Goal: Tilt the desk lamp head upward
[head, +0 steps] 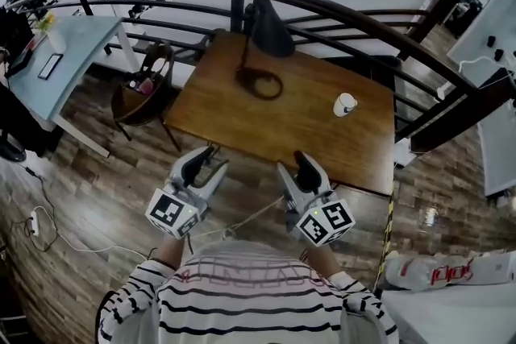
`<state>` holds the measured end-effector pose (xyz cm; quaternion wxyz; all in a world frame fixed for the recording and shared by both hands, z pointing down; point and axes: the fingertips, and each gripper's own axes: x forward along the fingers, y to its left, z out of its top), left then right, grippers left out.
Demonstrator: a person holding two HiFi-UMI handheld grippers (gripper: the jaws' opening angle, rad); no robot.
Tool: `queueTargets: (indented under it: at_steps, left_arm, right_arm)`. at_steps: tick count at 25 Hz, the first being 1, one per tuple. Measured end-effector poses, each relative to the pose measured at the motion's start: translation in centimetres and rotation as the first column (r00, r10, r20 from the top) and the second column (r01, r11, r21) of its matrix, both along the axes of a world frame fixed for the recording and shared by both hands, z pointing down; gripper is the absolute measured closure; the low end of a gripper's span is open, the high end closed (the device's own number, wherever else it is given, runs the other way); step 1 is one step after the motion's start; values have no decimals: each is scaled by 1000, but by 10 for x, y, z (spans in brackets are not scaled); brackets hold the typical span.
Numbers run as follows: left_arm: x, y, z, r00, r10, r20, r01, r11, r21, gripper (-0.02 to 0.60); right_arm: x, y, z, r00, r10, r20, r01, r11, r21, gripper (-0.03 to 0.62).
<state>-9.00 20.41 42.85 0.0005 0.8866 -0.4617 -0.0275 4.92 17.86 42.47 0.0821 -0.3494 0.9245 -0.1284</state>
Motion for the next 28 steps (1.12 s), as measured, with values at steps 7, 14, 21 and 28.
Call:
queueTargets:
  at_steps: [7, 14, 21, 28]
  left_arm:
    - [-37, -50, 6, 1000, 2, -30, -2, 1000, -12, 405]
    - [-32, -105, 19, 999, -3, -43, 2, 999, -33, 405]
    - [-24, -183, 7, 998, -55, 0, 55, 998, -25, 405]
    - [1, -256, 4, 994, -105, -6, 105, 994, -13, 405]
  right_arm:
    - [-30, -40, 8, 1000, 16, -24, -17, 1000, -22, 385]
    - [-27, -101, 17, 999, 13, -30, -14, 999, -41, 385]
    - [-14, -186, 16, 998, -40, -50, 38, 999, -32, 385]
    - [8, -264, 10, 996, -80, -50, 79, 997, -14, 385]
